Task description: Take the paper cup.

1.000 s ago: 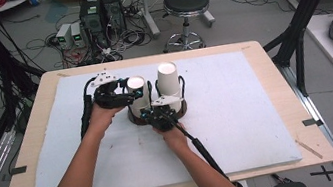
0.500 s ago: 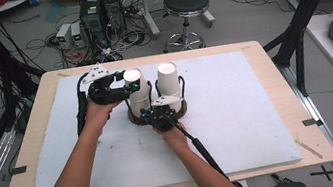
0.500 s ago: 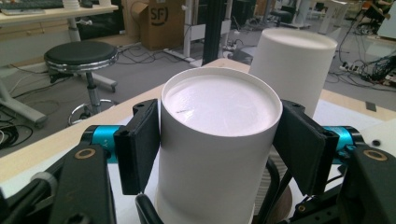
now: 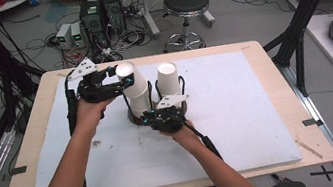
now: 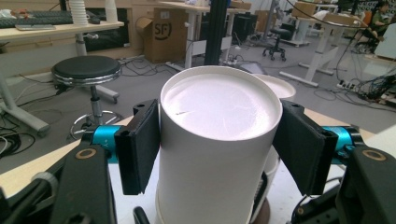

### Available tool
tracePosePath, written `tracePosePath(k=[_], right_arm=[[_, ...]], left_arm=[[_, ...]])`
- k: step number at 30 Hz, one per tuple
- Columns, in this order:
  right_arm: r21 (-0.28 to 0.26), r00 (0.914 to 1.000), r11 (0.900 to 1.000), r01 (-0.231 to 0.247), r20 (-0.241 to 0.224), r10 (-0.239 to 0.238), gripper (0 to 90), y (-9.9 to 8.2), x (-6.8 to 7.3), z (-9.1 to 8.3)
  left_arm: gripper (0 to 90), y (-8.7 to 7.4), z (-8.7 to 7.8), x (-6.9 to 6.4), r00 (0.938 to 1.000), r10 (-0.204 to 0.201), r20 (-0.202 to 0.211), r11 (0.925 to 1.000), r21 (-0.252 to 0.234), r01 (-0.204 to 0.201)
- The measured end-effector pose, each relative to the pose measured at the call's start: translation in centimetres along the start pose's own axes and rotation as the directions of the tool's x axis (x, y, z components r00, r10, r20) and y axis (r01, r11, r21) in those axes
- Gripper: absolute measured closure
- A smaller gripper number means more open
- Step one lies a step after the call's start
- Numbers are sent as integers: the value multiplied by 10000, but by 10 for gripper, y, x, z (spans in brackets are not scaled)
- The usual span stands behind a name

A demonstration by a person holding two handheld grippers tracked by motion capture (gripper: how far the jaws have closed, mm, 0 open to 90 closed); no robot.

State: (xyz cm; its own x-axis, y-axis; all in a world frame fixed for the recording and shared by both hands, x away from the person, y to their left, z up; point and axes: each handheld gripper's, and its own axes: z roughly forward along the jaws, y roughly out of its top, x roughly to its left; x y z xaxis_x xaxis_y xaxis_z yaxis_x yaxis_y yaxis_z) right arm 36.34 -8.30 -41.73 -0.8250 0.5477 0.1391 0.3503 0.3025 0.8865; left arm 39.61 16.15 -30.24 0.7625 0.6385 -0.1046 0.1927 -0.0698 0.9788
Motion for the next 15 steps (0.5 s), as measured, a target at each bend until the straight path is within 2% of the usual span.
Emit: tracePosePath(k=[2,4,8,11,14,15], right_arm=[[147,9996,9999,81,-258,-78,672,-2,-4,-12],[315,9989,9995,92,-463,-77,557,-4,-8,-23],[381,9985,9992,76,-538,-55,416,-12,-21,-51],[248,9997,9997,-79,-231,85,342,-19,-30,-76],[450,9994,9990,82,333,-97,286,-29,-39,-98],[518,9991,9987,-5,428,-17,273,-33,-43,-105]], left_arm=[[341,0,-5,-5,9999,-16,112,10000,-30,16],[341,0,-9,-9,9999,32,149,10000,-3,-32],[342,-3,-19,-19,9997,34,225,10000,-77,-32],[343,-5,-26,-26,9996,70,261,9999,-125,-67],[343,-8,-32,-32,9995,83,306,9999,-58,-81],[343,-10,-34,-34,9995,94,311,10000,-31,-93]])
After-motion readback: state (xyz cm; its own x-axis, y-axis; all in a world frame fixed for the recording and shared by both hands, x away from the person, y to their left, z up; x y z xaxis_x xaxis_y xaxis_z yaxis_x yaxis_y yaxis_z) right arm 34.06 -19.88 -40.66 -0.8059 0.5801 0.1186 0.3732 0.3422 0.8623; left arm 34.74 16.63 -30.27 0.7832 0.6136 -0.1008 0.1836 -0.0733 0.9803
